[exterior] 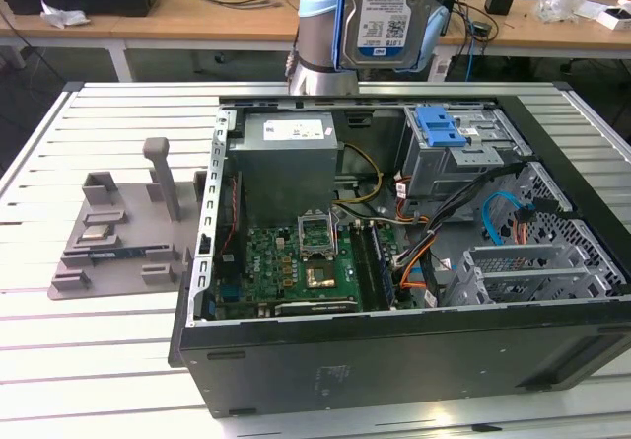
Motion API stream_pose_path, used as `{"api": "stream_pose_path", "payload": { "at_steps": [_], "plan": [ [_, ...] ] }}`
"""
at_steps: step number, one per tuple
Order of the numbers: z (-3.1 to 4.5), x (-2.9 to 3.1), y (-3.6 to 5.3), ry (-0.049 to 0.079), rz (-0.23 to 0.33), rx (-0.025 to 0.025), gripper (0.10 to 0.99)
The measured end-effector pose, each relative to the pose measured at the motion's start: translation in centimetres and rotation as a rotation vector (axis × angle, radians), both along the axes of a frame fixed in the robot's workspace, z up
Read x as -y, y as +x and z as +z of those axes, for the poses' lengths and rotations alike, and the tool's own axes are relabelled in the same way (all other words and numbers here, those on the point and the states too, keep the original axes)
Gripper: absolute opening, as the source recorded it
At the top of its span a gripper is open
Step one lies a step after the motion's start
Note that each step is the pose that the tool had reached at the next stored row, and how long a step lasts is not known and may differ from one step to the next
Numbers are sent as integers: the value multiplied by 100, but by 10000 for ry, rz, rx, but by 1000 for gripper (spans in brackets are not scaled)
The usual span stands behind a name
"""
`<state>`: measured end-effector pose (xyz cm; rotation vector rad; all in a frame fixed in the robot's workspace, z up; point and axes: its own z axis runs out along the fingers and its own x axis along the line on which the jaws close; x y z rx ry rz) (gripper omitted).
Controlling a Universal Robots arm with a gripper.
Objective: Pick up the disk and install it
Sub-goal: 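Pick up the disk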
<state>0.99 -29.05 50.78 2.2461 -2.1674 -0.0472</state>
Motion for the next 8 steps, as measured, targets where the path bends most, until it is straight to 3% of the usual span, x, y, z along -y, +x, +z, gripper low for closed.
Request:
{"api": "stream_pose_path", "payload": {
  "at_steps": [5,8],
  "plan": [
    [0,53,0,-2,-1,0,369],
    [-1,119,0,0,0,0,369]
  ]
}}
